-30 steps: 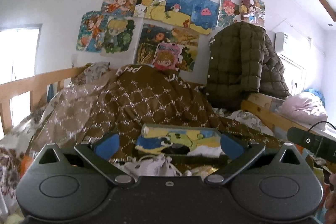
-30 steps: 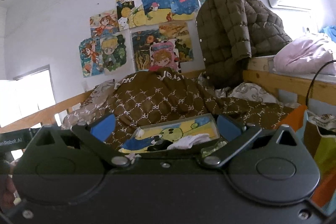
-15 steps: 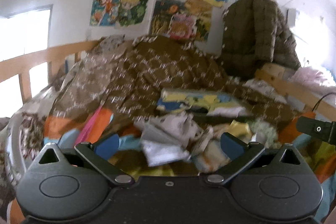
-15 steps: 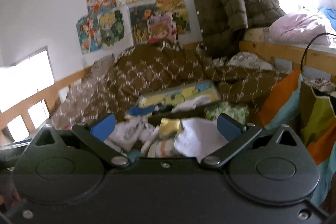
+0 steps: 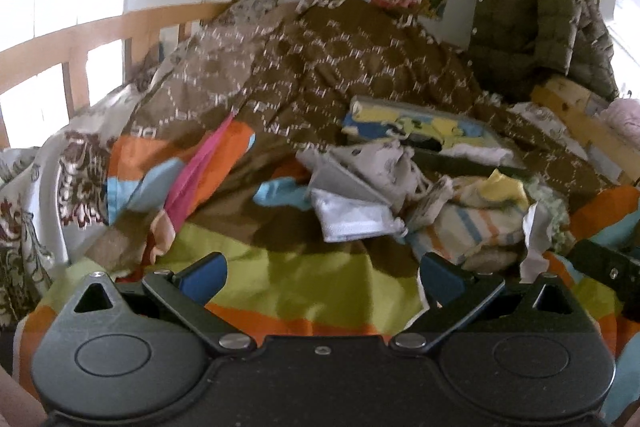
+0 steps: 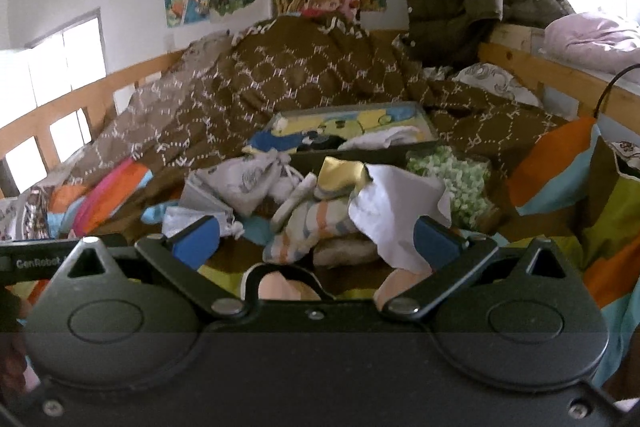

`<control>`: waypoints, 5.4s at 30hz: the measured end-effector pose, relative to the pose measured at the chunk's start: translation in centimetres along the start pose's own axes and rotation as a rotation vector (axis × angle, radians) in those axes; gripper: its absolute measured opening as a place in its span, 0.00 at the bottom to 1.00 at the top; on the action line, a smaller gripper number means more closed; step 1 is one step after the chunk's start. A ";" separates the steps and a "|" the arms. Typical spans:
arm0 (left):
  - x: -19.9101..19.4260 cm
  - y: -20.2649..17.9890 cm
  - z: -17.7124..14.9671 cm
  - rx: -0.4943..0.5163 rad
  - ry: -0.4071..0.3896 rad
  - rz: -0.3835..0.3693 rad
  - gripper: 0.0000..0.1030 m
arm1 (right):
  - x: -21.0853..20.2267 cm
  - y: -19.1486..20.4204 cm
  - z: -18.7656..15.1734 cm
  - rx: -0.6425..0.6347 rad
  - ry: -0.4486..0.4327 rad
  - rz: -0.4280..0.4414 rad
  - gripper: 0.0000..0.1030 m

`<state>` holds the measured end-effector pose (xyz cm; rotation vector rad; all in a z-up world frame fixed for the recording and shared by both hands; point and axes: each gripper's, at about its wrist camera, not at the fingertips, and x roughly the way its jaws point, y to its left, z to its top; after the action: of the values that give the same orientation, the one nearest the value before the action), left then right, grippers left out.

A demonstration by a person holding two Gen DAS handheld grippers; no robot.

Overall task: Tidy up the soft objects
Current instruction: 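Reach the left tool toward the white face mask while the right tool reaches the pastel striped cloth, then grasp the white face mask with the left tool while the right tool grasps the pastel striped cloth, then lift and carry the mask and striped cloth with both tools toward the tray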

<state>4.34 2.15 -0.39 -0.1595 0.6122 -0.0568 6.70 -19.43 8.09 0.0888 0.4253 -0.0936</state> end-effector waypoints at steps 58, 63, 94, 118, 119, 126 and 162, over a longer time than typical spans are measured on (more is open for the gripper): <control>12.6 -0.4 4.8 0.116 0.121 -0.063 0.98 | 15.8 3.4 0.5 -0.383 0.156 0.168 0.99; 13.3 -0.7 4.8 0.146 0.116 -0.087 0.96 | 17.4 3.4 -0.2 -0.432 0.166 0.127 0.95; 13.7 -1.6 4.0 0.118 0.197 -0.232 0.11 | 18.8 5.1 -2.4 -0.575 0.230 0.008 0.33; 8.8 -2.1 4.5 0.082 0.093 -0.311 0.03 | 14.0 6.3 -0.8 -0.612 0.091 0.059 0.08; 8.4 -1.8 4.7 0.072 0.080 -0.305 0.03 | 13.6 6.2 -0.6 -0.602 0.076 0.059 0.08; 6.0 -0.8 5.8 0.042 -0.044 -0.263 0.03 | 10.5 5.6 0.5 -0.555 -0.054 0.052 0.08; 24.0 -16.0 17.7 0.107 -0.128 -0.263 0.03 | 23.0 -7.9 9.2 -0.126 -0.244 -0.105 0.08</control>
<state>34.05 -13.64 2.95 -0.1382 0.4567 -0.3306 30.44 -29.93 6.32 -0.0685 0.1914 -0.1791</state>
